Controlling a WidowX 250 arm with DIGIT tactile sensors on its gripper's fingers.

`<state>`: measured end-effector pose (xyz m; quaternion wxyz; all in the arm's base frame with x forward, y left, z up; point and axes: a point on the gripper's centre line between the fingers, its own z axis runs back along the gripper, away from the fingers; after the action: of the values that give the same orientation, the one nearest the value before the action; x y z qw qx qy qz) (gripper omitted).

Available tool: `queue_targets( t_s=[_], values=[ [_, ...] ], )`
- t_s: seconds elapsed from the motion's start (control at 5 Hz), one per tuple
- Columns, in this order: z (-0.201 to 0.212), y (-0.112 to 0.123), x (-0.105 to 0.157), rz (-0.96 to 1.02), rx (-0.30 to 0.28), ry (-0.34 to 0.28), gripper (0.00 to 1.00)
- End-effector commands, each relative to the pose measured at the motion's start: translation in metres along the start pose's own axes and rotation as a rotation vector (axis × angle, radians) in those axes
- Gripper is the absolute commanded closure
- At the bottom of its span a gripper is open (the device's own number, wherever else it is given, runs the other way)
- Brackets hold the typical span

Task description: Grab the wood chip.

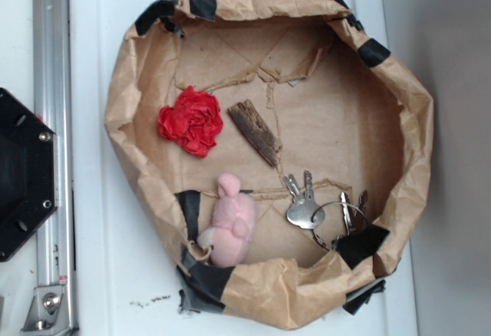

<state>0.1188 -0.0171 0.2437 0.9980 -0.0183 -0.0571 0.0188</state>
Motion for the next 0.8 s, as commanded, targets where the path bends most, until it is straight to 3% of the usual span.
queue_targets(
  t_s=[0.0, 0.2, 0.4, 0.6],
  values=[
    [0.000, 0.000, 0.000, 0.000, 0.000, 0.000, 0.00],
    [-0.028, 0.010, 0.048, -0.090, -0.034, 0.006, 0.00],
    [-0.054, 0.022, 0.091, -0.129, 0.040, -0.031, 0.00],
    [-0.095, 0.046, 0.117, -0.277, 0.068, -0.037, 0.00]
  ],
)
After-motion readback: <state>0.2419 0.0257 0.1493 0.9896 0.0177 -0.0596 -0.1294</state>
